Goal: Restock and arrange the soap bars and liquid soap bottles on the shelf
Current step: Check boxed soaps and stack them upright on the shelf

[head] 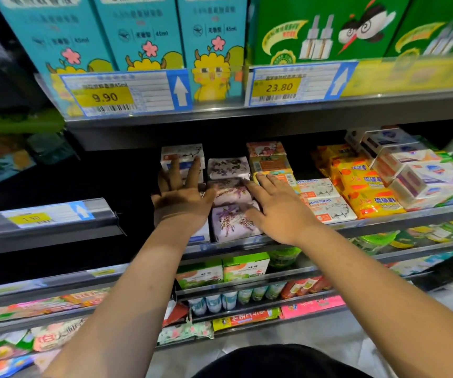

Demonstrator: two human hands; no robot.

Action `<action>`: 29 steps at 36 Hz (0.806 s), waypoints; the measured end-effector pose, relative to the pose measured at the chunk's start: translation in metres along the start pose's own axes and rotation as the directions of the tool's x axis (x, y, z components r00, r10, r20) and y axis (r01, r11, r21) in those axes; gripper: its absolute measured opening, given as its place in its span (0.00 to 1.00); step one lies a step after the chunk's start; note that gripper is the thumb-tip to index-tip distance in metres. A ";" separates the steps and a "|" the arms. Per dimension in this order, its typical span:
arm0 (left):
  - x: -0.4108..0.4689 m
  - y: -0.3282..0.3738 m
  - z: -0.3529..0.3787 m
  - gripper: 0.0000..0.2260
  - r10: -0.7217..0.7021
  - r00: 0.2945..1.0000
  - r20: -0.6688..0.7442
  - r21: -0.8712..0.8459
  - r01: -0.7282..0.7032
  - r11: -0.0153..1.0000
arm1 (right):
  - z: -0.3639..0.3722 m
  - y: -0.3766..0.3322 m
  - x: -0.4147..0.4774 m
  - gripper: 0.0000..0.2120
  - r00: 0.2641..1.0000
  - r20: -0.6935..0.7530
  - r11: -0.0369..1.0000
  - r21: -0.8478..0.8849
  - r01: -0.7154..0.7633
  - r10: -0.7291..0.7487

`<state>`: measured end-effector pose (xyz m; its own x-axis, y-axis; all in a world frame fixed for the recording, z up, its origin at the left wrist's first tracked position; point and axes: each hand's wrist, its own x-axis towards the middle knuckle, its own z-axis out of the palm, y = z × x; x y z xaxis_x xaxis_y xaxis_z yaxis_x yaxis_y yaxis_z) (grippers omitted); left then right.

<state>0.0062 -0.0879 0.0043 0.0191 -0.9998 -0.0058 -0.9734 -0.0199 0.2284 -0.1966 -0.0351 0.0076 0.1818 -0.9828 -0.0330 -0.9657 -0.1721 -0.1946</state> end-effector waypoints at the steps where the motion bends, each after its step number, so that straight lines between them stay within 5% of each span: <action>1: 0.001 0.000 0.000 0.32 -0.008 1.000 -0.005 -0.005 0.008 1.000 | 0.000 0.000 0.000 0.31 1.000 0.000 1.000 -0.001 0.001 -0.001; 11: 0.036 0.004 -0.018 0.37 0.057 0.998 0.018 -0.111 -0.055 0.992 | -0.001 0.001 0.000 0.31 1.000 0.012 1.000 -0.001 -0.004 0.004; 16: 0.023 0.001 -0.008 0.32 0.065 0.993 -0.096 -0.080 -0.073 0.994 | -0.001 0.002 0.001 0.40 1.000 0.019 1.000 0.020 -0.005 0.005; 22: 0.004 -0.004 -0.012 0.33 0.015 0.999 0.049 0.067 -0.018 0.998 | -0.001 0.000 0.000 0.39 1.000 0.023 1.000 0.031 -0.004 0.004; 29: 0.000 -0.003 -0.009 0.33 0.019 0.999 0.028 0.115 -0.022 0.993 | -0.003 -0.001 -0.002 0.31 1.000 0.004 0.996 0.088 -0.017 0.017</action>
<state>0.0108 -0.0878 0.0124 -0.0059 -0.9996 -0.0286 -0.9934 0.0026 0.1149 -0.1963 -0.0335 0.0104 0.1661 -0.9853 -0.0402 -0.9485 -0.1485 -0.2798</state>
